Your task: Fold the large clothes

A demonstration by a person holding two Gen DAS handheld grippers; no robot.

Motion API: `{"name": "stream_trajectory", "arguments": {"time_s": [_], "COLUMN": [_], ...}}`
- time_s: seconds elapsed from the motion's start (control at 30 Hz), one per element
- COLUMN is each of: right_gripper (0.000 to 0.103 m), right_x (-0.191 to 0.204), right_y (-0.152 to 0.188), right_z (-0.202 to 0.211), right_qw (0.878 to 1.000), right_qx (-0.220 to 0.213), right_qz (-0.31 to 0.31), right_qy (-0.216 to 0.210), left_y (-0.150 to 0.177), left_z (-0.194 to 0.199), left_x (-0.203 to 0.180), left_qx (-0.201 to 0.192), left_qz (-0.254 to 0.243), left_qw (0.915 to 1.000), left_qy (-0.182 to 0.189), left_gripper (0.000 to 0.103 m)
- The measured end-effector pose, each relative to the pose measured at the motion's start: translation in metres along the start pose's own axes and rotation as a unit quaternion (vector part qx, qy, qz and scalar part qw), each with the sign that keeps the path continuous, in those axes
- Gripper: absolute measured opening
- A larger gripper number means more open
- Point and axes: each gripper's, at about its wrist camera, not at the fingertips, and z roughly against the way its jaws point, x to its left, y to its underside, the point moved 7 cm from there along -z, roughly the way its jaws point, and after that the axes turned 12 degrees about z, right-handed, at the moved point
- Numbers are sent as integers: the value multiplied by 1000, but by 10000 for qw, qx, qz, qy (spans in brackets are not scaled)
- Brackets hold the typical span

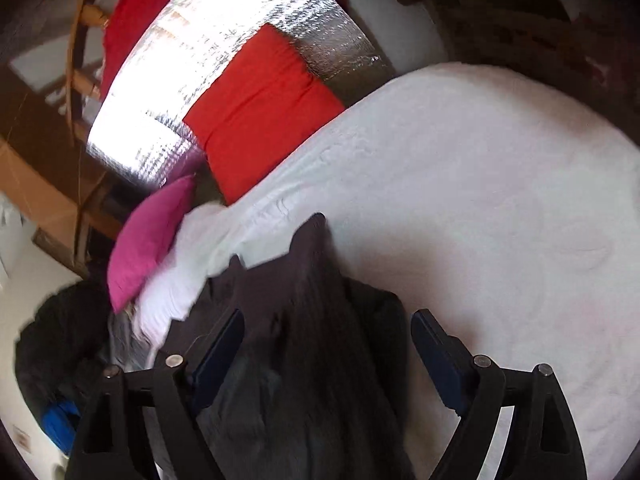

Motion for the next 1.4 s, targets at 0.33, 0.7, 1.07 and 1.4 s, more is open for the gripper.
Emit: {"name": "stream_trajectory", "arguments": {"time_s": [0.33, 0.7, 1.07, 1.4], "right_gripper": [86, 28, 75, 84], "right_x": [1, 38, 3, 48], "right_y": [-21, -32, -13, 33], "right_z": [-59, -102, -75, 48], "right_qw": [9971, 9913, 9967, 9970], "right_qx": [412, 189, -120, -755], "right_qz": [100, 752, -671, 61], "right_qy": [632, 1060, 443, 154], "left_y": [-2, -9, 4, 9], "left_z": [-9, 12, 2, 64], "left_x": [13, -12, 12, -14], "left_qx": [224, -218, 58, -488], "left_qz": [407, 21, 92, -273], "left_qw": [9988, 9982, 9988, 9984], "left_qy": [135, 563, -480, -74], "left_gripper": [52, 10, 56, 70]}}
